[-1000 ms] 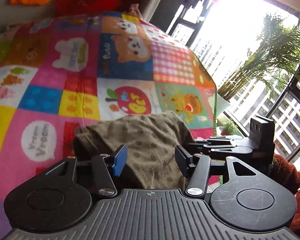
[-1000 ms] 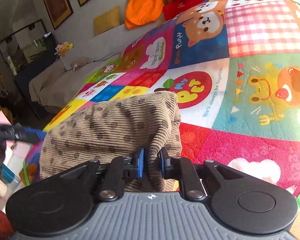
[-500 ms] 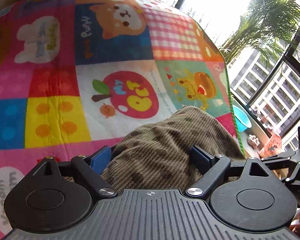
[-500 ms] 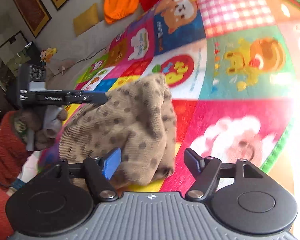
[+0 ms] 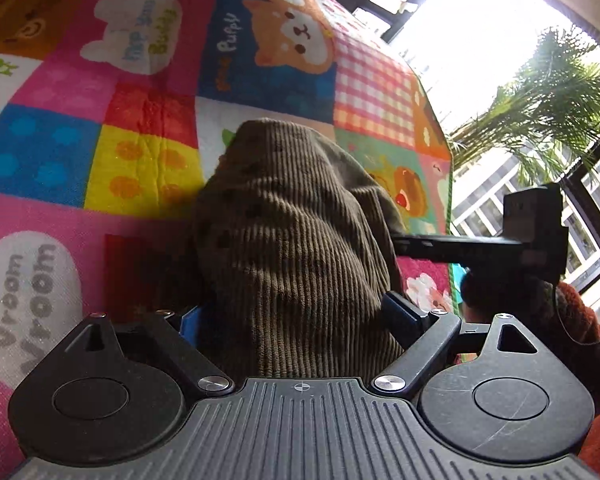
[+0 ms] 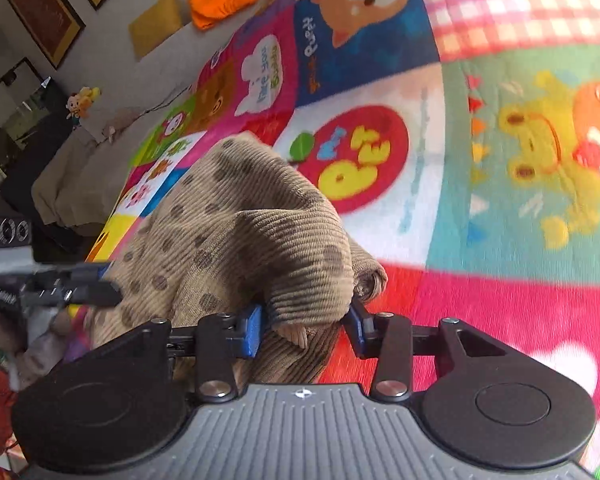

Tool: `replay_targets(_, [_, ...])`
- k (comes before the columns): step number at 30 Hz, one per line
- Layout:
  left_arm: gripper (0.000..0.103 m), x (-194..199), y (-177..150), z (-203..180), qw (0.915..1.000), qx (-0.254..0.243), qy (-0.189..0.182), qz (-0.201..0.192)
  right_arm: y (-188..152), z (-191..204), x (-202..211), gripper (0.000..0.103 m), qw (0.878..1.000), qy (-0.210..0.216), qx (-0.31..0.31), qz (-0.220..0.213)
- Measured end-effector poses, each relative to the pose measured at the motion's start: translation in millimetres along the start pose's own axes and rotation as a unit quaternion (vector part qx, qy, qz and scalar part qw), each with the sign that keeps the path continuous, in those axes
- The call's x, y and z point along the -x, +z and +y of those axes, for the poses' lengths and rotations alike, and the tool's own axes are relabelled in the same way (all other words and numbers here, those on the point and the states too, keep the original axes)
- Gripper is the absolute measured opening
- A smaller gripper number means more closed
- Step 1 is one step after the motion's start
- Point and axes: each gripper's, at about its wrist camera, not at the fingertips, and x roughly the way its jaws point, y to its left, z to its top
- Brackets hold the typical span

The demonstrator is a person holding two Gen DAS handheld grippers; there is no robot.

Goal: Fold clothes

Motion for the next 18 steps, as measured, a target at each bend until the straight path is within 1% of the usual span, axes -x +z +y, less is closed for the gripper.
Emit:
replay_targets(2, [0.091, -2, -6, -14, 0.9999, -0.009, -0.014, 0.005, 22, -1, -11, 0.041, 0.999, -0.021, 0.021, -0.024])
replay_targets(4, [0.091, -5, -15, -35, 0.9984, -0.041, -0.031, 0.026, 38, -5, -15, 0.042, 0.998, -0.041, 0.028, -0.038])
replay_targets(6, [0.092, -2, -23, -54, 0.9946, -0.085, -0.041, 0.044, 47, -9, -12, 0.044, 0.997, -0.056, 0.033, -0.049])
replay_targets(7, [0.092, 5, -20, -56, 0.9942, -0.091, -0.042, 0.039, 47, -9, -4, 0.051, 0.995, -0.065, 0.042, -0.060])
replay_targets(8, [0.093, 11, -17, -58, 0.9938, -0.097, -0.043, 0.033, 47, -9, 3, 0.062, 0.993, -0.073, 0.053, -0.072])
replay_targets(9, [0.094, 17, -13, -60, 0.9935, -0.101, -0.045, 0.027, 47, -9, 11, 0.066, 0.991, -0.082, 0.063, -0.084])
replay_targets(10, [0.095, 13, -3, -56, 0.9944, -0.092, -0.050, 0.015, 45, -8, 20, 0.070, 0.989, -0.090, 0.073, -0.096])
replay_targets(12, [0.095, 7, 17, -48, 0.9956, -0.072, -0.059, -0.008, 40, -5, 36, 0.071, 0.985, -0.097, 0.088, -0.116])
replay_targets(13, [0.095, 3, 28, -44, 0.9958, -0.063, -0.064, -0.020, 37, -2, 42, 0.071, 0.985, -0.087, 0.090, -0.120])
replay_targets(15, [0.095, -3, 48, -36, 0.9954, -0.043, -0.073, -0.043, 28, 10, 48, 0.071, 0.987, -0.042, 0.098, -0.120])
replay_targets(18, [0.095, -13, 79, -24, 0.9930, -0.014, -0.088, -0.079, 11, 34, 36, 0.071, 0.989, 0.029, 0.118, -0.085])
